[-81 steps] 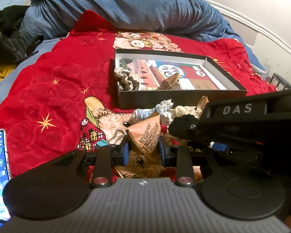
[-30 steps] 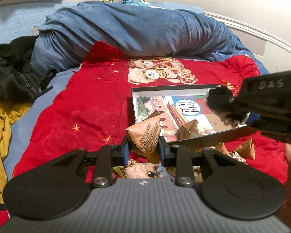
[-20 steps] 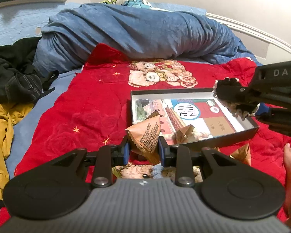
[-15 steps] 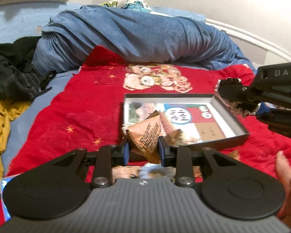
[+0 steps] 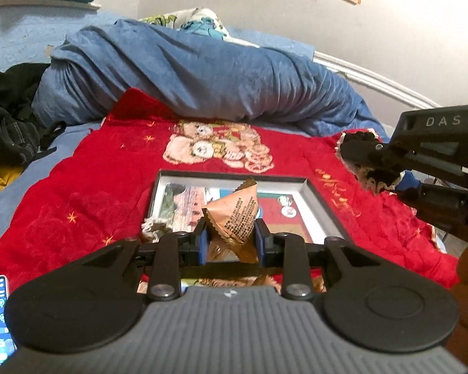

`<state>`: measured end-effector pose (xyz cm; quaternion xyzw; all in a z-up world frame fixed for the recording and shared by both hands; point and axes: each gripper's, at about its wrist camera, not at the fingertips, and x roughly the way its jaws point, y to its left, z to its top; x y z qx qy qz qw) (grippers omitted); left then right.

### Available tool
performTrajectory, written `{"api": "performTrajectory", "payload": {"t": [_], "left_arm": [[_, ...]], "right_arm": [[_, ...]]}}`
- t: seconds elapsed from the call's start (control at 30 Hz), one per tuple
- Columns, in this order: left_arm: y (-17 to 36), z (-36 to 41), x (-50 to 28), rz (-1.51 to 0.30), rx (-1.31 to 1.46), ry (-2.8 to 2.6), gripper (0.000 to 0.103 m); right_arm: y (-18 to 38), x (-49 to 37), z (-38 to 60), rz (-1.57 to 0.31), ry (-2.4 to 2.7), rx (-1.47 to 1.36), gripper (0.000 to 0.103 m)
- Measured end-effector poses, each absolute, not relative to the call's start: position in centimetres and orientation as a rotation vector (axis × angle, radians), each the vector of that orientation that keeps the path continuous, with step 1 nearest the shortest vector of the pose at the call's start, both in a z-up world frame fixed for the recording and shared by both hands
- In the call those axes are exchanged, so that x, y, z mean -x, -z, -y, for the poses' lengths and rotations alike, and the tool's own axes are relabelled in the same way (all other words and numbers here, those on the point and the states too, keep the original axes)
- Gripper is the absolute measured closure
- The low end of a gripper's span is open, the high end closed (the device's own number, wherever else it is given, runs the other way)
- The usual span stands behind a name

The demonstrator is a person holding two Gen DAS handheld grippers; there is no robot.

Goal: Organize objects
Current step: 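Lift and carry packet in left tool and scrunchie in right tool toward box, then lower held packet with left tool over box while right tool lowers scrunchie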

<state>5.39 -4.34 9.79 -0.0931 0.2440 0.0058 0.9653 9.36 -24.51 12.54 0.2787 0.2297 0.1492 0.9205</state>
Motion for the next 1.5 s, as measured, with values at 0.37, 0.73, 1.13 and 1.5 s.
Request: {"api": "performTrajectory", "payload": {"t": [0.37,0.73,1.13,1.5], "left_arm": [[-6.5,4.5,-4.7,-0.491,0.204,0.020,0.070],[-5.1,8.1,-9.3,-0.457,0.198,0.033,0.070],[-1.2,8.8,-14.2,-0.494,0.135,-0.022,0.070],[-0.1,6.6,-15.1,-0.554,0.131,-0.100,0.070]], "right_arm": [[-12.5,-10.1,26.4,-0.470,-0.302,-0.550,0.083],[-8.5,-14.5,27.5,-0.541,-0.321,-0.546,0.083],[-3.2,-19.0,26.3,-0.610,-0.316,-0.479,0.082],[-1.5,-20.0,25.1,-0.624,-0.326,-0.503,0.083]]}}
